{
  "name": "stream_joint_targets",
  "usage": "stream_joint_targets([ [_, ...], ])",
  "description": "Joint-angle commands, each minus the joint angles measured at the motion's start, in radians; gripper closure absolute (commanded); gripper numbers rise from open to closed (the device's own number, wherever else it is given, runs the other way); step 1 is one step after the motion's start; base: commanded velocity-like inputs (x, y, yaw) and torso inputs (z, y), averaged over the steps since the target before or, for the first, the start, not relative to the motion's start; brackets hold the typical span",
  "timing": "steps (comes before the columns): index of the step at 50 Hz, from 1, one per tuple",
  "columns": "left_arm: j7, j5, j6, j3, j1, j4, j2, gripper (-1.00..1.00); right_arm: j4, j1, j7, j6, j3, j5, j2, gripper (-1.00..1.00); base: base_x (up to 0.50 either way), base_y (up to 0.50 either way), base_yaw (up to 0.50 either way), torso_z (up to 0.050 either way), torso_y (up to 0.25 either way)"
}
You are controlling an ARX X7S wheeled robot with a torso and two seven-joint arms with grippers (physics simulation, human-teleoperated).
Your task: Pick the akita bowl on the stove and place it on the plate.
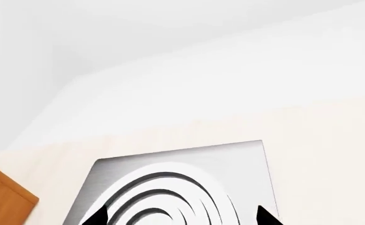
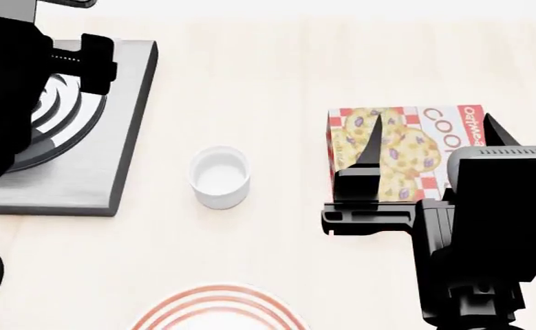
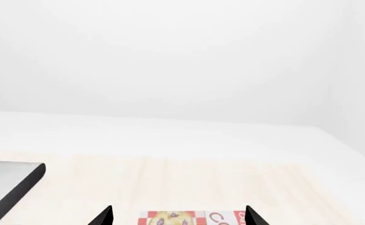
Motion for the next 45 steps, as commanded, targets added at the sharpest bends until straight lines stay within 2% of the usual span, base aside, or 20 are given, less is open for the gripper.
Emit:
stream_joint_targets([
  [1, -0.018, 0.011, -0.020, 0.015, 0.003, -0.021, -0.001, -1.00, 0.001, 0.000, 0.004, -0.002, -0.001, 0.005, 0.003, -1.00, 0.00, 0.00, 0.00, 0.000, 0.000],
  [45, -0.067, 0.020, -0.062, 0.032, 0.024, -0.041, -0.012, -1.00, 0.000, 0.003, 0.023, 0.004, -0.005, 0.026, 0.011, -1.00, 0.00, 0.00, 0.00, 0.000, 0.000],
])
